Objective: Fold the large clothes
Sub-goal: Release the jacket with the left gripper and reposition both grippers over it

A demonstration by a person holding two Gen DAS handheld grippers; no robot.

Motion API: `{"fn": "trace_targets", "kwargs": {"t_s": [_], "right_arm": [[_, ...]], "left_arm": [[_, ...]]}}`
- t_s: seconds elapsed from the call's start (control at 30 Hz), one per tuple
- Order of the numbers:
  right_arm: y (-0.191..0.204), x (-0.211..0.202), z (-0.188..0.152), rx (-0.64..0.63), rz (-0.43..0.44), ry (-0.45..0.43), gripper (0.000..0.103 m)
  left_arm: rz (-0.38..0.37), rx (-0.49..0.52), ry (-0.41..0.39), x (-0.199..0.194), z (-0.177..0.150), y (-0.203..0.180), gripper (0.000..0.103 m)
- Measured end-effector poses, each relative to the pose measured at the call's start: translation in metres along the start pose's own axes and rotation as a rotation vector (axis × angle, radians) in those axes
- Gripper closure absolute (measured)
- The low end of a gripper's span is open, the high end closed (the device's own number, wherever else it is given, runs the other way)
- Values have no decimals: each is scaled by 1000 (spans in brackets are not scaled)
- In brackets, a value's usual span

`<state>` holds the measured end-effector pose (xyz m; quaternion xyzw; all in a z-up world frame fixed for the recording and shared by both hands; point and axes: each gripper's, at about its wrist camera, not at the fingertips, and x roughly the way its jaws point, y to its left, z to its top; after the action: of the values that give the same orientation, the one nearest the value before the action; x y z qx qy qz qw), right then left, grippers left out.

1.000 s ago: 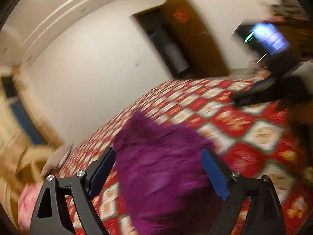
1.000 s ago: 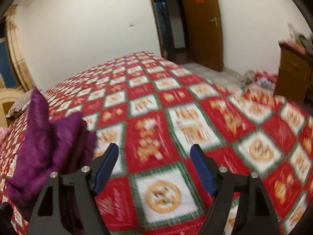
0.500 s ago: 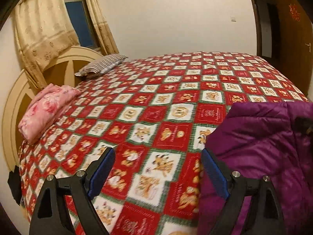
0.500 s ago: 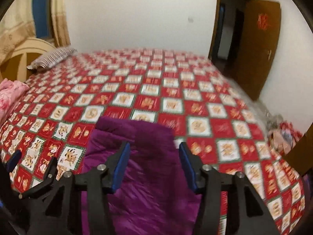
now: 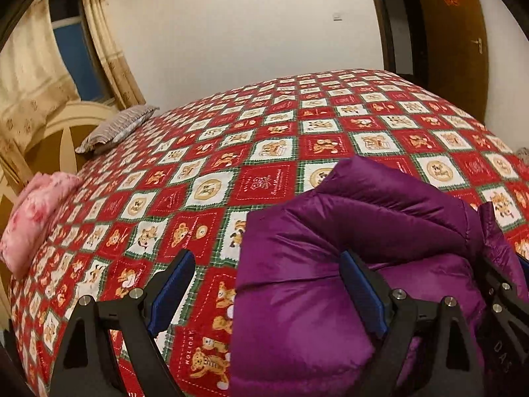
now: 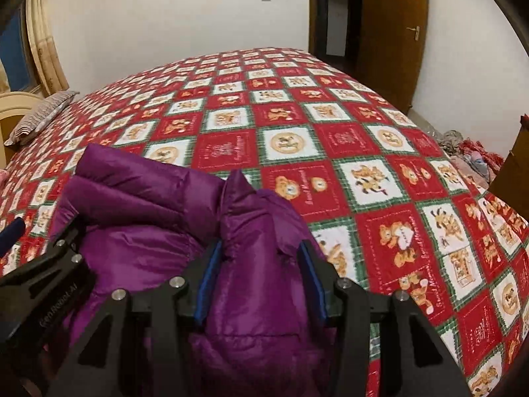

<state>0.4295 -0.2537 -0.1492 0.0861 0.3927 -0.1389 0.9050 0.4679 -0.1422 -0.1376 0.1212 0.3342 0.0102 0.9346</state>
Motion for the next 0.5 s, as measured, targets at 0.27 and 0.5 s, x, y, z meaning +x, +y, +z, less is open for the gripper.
{"fn": "trace_targets", "kwargs": {"t_s": [0.27,0.5], "right_arm": [[1,-44,19,3,32,-142,53],[14,12,12,-52,64,-33,65]], "left_arm": [[7,-93,-53,-15,20,30,13],[14,-70,42,20,6,14,11]]}}
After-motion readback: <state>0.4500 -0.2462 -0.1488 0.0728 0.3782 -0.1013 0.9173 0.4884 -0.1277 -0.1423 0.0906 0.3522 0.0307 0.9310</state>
